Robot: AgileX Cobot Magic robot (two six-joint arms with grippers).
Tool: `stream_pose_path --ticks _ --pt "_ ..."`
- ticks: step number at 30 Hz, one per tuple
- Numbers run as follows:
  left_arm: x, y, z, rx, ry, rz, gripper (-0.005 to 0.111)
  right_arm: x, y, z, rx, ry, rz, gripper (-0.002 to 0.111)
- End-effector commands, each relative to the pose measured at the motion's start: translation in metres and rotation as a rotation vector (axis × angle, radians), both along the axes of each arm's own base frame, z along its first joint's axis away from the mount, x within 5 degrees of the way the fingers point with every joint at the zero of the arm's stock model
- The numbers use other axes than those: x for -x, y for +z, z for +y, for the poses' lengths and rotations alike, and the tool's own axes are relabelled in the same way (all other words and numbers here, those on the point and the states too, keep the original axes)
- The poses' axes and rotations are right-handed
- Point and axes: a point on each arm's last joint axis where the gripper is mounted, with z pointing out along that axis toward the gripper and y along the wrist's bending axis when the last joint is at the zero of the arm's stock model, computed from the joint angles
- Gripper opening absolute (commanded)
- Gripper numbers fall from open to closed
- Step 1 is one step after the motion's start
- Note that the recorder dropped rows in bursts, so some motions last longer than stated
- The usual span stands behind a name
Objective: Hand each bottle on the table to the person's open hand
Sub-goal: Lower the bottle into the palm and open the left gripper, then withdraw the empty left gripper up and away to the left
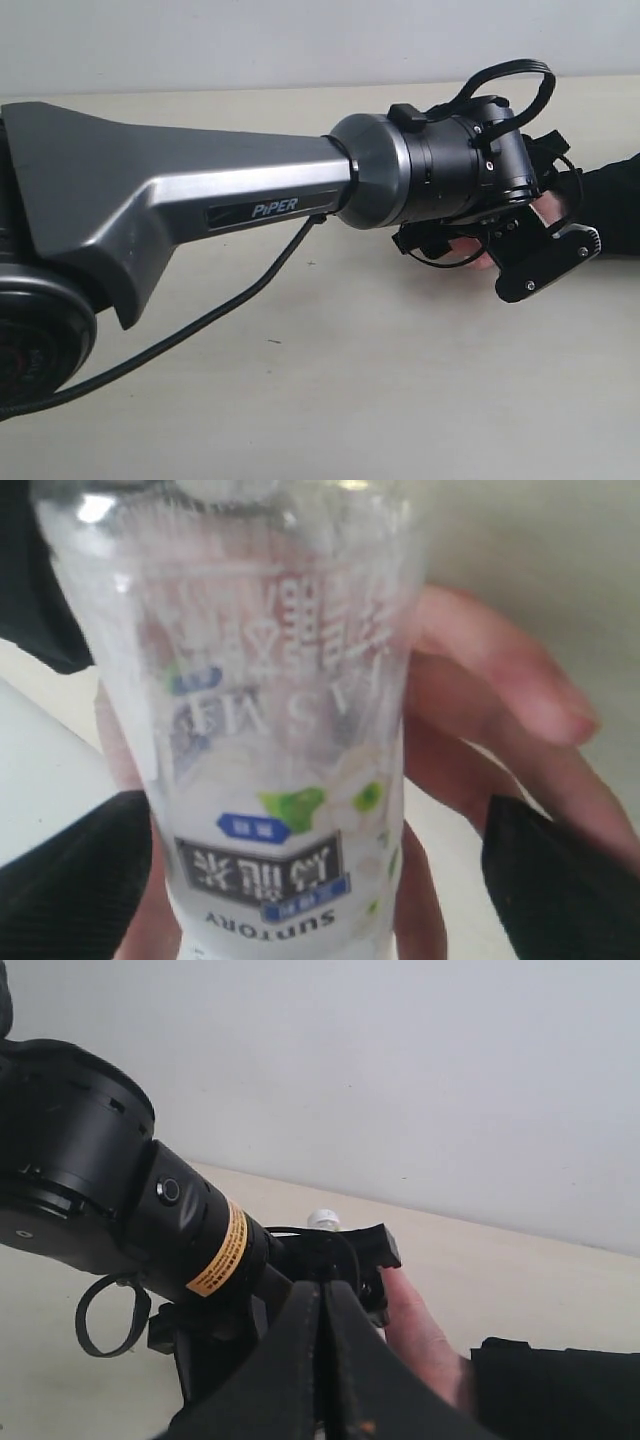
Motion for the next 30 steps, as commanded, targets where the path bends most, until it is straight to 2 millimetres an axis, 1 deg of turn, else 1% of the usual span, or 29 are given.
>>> stream_pose_path --ticks 1,5,6,7,8,9,10,11,12,14,16,18,20,23,28,30 --pt "0.004 0.014 -0.001 -0.005 0.000 -0.029 0.085 0.001 -0.001 0.000 0.002 0.001 -0.010 0.001" --pt "0.008 0.034 0.000 0.042 0.022 -0.039 0.085 0.001 -0.001 0.000 0.002 0.001 -0.010 0.001" --pt "0.010 0.043 0.001 0.051 0.024 -0.047 0.085 0.001 -0.001 0.000 0.002 0.001 -0.010 0.001" --pt "0.010 0.048 0.002 0.055 0.028 -0.049 0.085 0.001 -0.001 0.000 0.002 0.001 -0.010 0.001" --pt "0.013 0.058 0.005 0.061 0.056 -0.049 0.085 0.001 -0.001 0.000 0.002 0.001 -0.010 0.001" --pt "0.014 0.063 0.007 0.075 0.084 -0.044 0.085 0.001 -0.001 0.000 0.002 0.001 -0.010 0.001" --pt "0.016 0.073 0.012 0.110 0.156 -0.027 0.085 0.001 -0.001 0.000 0.002 0.001 -0.010 0.001" --pt "0.016 0.077 0.015 0.129 0.201 -0.017 0.085 0.001 -0.001 0.000 0.002 0.001 -0.010 0.001" --pt "0.017 0.085 0.020 0.152 0.277 -0.014 0.085 0.001 -0.001 0.000 0.002 0.001 -0.010 0.001" --pt "0.018 0.095 0.030 0.142 0.360 -0.023 0.085 0.001 -0.001 0.000 0.002 0.001 -0.010 0.001" --pt "0.022 0.104 0.042 0.136 0.492 -0.003 0.085 0.001 -0.001 0.000 0.002 0.001 -0.010 0.001" --pt "0.028 0.110 0.057 0.104 0.674 0.010 0.085 0.001 -0.001 0.000 0.002 0.001 -0.010 0.001" --pt "0.029 0.112 0.060 0.131 0.722 0.010 0.085 0.001 -0.001 0.000 0.002 0.001 -0.010 0.001" --pt "0.030 0.115 0.061 0.304 0.903 0.029 0.085 0.001 -0.001 0.000 0.002 0.001 -0.010 0.001" --pt "0.031 0.116 0.060 0.333 0.928 0.032 0.085 0.001 -0.001 0.000 0.002 0.001 -0.010 0.001" --pt "0.031 0.116 0.060 0.351 0.947 0.034 0.083 0.001 -0.001 0.000 0.002 0.001 -0.010 0.001"
